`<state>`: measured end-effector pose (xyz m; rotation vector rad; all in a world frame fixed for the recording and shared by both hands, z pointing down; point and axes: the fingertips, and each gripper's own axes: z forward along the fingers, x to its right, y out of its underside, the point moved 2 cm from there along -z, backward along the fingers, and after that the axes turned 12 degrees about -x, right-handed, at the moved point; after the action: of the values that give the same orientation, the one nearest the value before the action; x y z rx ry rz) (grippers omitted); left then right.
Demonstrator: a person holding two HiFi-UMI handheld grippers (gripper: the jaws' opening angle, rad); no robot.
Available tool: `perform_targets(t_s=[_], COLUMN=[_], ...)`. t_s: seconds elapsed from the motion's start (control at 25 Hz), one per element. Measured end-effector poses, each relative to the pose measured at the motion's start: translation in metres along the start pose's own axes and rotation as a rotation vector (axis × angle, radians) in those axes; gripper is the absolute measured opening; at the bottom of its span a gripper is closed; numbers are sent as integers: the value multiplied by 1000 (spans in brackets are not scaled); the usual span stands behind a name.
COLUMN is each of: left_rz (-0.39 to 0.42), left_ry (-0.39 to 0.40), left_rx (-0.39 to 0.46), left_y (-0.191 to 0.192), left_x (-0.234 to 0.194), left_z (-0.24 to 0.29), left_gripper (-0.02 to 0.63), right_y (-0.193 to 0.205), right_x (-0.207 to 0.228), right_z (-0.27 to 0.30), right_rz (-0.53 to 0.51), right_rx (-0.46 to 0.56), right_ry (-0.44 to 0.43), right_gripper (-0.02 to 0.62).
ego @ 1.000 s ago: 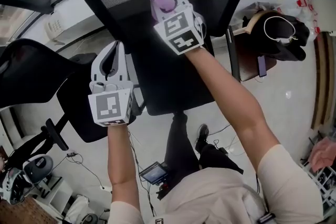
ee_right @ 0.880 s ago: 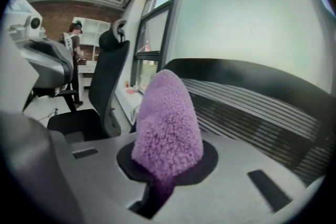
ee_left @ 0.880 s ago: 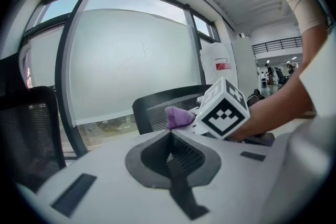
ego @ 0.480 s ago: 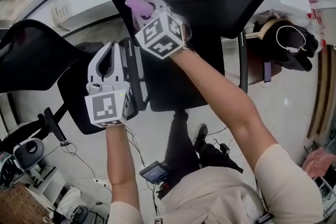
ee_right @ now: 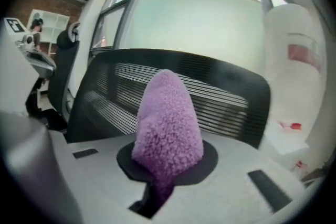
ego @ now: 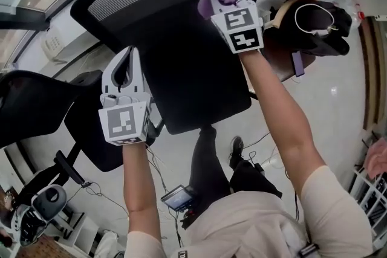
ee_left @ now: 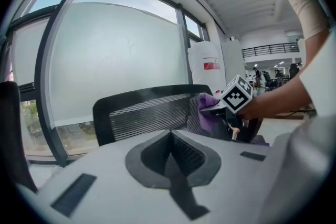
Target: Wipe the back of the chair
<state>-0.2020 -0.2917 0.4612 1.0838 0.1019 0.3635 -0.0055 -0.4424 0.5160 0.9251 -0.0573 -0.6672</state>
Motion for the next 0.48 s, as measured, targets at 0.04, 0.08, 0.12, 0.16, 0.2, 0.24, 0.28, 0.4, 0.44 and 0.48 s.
perform_targets(t_s=[0.04, 0.08, 0.12, 0.16, 0.2, 0.24, 0.28, 0.4, 0.44, 0.48], left_rz=[5, 10, 14, 17, 21, 31, 41, 44, 41, 36], left_ry=[17, 32, 44, 53, 62, 74, 85, 81, 72, 62], left_rx=[2, 2, -3, -15, -27, -30, -24, 8, 7, 1], left_y=[-3, -7, -10, -12, -14, -16, -17, -22, -22, -22], left_x=[9, 19, 28, 37, 44, 50, 55, 57, 54, 51], left_z=[6, 12, 16, 20, 22, 24, 25, 25, 23, 21], left_gripper=[6, 6, 6, 6, 6, 6, 6, 6, 6, 6], right_y=[13, 24, 32, 37, 39, 40, 40, 40, 39, 38], right_x=[30, 53, 69, 77, 80, 80, 80, 82, 82, 82], right_z=[-9, -17, -25, -30, -32, -34, -34, -34, -34, -34], right_rz=[39, 71, 90, 95, 93, 92, 95, 106, 106, 106], right_rx=[-6, -9, -10, -11, -12, -14, -17, -18, -13, -13], right_ry=[53, 96, 121, 131, 135, 136, 135, 139, 145, 149], right_gripper=[23, 23, 23, 18, 18, 18, 18, 18, 18, 18])
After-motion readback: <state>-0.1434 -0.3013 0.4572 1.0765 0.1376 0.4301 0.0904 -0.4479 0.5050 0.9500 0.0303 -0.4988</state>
